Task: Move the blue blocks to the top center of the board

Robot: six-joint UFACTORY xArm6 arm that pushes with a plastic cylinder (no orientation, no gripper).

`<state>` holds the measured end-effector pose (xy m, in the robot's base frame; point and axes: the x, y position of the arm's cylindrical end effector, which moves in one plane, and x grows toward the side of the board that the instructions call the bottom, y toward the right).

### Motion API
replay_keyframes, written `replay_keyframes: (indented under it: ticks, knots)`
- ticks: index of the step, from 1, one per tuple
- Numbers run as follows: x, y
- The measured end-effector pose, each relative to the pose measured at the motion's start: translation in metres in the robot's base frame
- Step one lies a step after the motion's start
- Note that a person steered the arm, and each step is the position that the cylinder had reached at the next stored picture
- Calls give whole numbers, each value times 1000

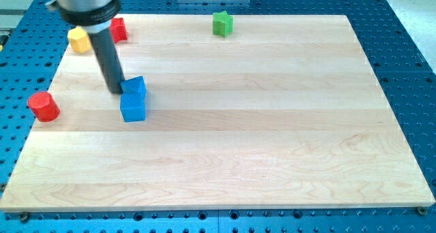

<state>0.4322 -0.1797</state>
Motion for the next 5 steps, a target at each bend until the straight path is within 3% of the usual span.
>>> replay_keyframes:
  ticks: [1, 2, 3, 4, 5]
  knots:
    - [64, 20]
    - [84, 54]
    - [35, 45]
    - [57, 34]
    - [25, 22]
